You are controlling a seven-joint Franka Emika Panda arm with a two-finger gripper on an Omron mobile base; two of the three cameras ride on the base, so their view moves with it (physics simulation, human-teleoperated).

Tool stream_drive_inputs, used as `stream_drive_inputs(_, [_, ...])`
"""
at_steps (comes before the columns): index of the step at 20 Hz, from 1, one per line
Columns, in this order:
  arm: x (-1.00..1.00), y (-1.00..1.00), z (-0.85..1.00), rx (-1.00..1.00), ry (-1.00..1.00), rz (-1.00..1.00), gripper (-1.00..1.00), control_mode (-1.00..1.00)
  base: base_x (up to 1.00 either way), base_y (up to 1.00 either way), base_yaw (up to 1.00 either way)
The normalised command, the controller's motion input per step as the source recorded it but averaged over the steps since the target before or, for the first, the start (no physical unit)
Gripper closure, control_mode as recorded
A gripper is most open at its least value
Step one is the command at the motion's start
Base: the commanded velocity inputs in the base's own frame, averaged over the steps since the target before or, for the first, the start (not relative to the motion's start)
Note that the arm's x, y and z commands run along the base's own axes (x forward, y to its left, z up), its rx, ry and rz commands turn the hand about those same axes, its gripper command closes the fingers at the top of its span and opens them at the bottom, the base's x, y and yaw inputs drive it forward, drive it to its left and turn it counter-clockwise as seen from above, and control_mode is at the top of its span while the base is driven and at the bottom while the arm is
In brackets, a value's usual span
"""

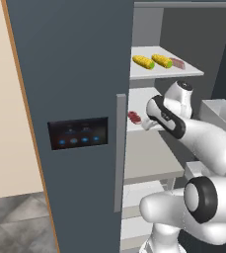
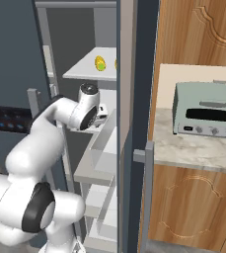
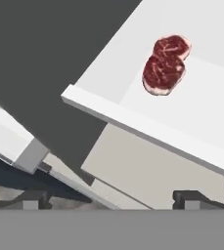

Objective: Place one corn and one steak in each tupperware on the nearby counter, to pack two identical lunches.

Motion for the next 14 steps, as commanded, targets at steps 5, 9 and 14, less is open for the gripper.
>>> stream_drive_inputs(5, [0.30,0.02,-0.03,0.00,-0.01,0.00,-1.00,-1.00,0.00,0.00,0.00])
stream_drive_inputs(9, [0.23,0.00,-0.04,0.00,-0.03,0.00,-1.00,-1.00,0.00,0.00,0.00])
stream_drive_inputs(14, [0.25,0.03,-0.25,0.00,-0.03,0.00,-1.00,-1.00,0.00,0.00,0.00])
